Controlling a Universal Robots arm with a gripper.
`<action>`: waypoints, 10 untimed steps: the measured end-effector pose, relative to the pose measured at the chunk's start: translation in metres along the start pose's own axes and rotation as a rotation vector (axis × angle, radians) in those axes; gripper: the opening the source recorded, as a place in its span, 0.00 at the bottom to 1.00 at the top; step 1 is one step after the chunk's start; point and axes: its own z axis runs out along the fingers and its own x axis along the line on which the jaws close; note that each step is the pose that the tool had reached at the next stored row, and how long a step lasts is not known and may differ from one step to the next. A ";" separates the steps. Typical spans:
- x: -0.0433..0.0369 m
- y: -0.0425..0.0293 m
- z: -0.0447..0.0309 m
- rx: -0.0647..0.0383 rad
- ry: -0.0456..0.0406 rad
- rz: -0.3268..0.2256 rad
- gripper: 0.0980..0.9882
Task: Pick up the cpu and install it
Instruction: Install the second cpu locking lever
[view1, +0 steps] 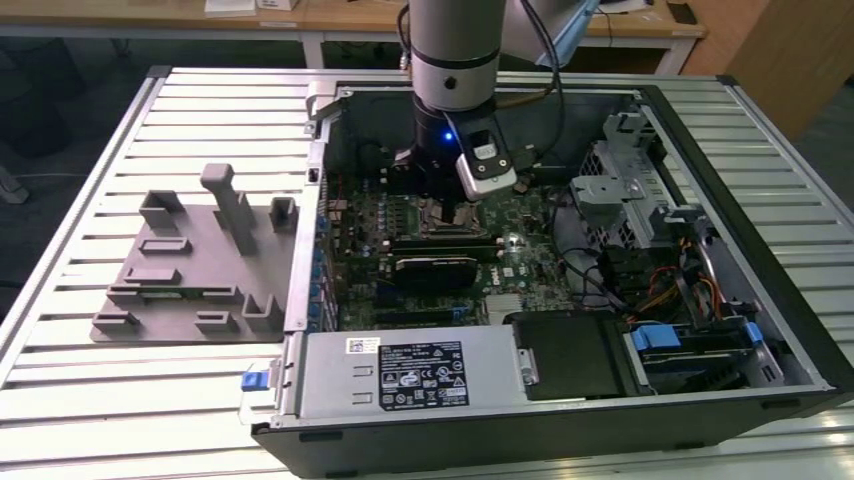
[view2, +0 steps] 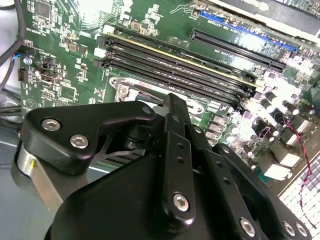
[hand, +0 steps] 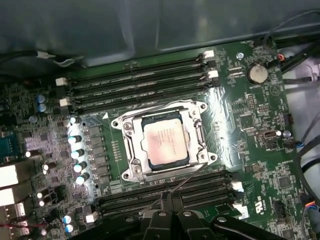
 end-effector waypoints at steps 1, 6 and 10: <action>0.0005 -0.0001 0.0007 -0.001 0.0001 -0.008 0.01; 0.0052 -0.0012 0.0049 -0.003 0.0009 -0.043 0.01; 0.0105 -0.0027 0.0090 -0.005 0.0017 -0.066 0.01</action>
